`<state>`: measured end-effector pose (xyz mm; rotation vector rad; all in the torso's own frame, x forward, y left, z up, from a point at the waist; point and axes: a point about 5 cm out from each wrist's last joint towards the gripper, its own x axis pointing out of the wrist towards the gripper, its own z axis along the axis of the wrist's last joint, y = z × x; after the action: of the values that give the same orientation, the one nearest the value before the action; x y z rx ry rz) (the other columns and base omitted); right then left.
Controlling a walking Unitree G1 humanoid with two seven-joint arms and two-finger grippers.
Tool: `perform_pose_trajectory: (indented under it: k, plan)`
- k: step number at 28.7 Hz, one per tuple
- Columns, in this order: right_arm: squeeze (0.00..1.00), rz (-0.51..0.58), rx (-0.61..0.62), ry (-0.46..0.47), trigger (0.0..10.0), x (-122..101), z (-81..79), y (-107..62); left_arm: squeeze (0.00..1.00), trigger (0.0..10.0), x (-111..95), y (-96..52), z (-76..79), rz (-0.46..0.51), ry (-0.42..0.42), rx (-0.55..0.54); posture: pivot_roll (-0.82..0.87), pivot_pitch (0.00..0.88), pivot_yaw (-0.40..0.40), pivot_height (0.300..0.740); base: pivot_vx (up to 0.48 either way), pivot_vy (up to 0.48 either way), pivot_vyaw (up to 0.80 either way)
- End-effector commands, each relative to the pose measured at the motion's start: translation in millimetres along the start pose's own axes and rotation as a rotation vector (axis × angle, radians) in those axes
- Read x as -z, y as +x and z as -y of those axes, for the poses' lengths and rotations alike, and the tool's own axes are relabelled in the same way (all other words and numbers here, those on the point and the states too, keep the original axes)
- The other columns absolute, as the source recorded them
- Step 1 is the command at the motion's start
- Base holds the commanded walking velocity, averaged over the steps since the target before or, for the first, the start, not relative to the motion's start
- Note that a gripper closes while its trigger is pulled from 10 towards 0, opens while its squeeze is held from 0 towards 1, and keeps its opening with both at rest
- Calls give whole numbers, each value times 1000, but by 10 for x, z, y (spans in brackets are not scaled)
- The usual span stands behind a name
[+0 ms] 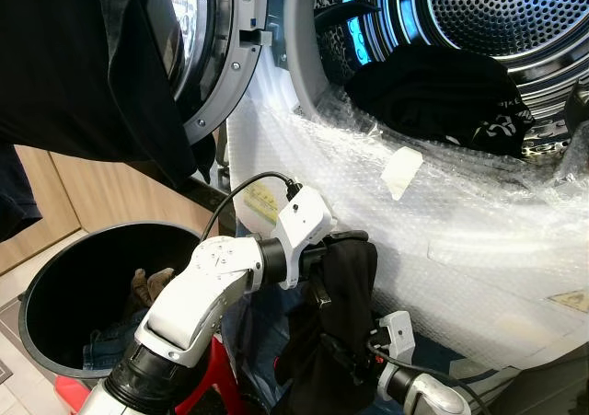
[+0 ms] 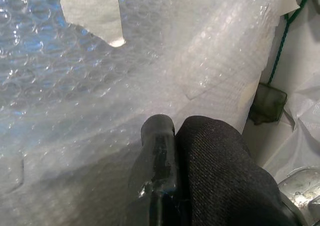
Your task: Clothes washing
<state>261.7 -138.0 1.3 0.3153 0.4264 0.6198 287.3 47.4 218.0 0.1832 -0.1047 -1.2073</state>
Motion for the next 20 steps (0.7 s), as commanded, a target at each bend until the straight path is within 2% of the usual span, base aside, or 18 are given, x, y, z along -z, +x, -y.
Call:
perform_pose_trajectory:
  k: [1,11,20]
  plan:
    - [0,22,17,9,0,-43,35,-1,0,0,-148,26,27,49,28,26,179,33,-99,740,0,0,0]
    - [0,61,-4,31,0,-96,-30,78,0,0,-175,21,9,58,29,20,177,33,-98,740,0,0,0]
    - [0,73,0,33,0,-112,-18,66,0,0,-181,7,-1,64,28,8,175,34,-101,740,0,0,0]
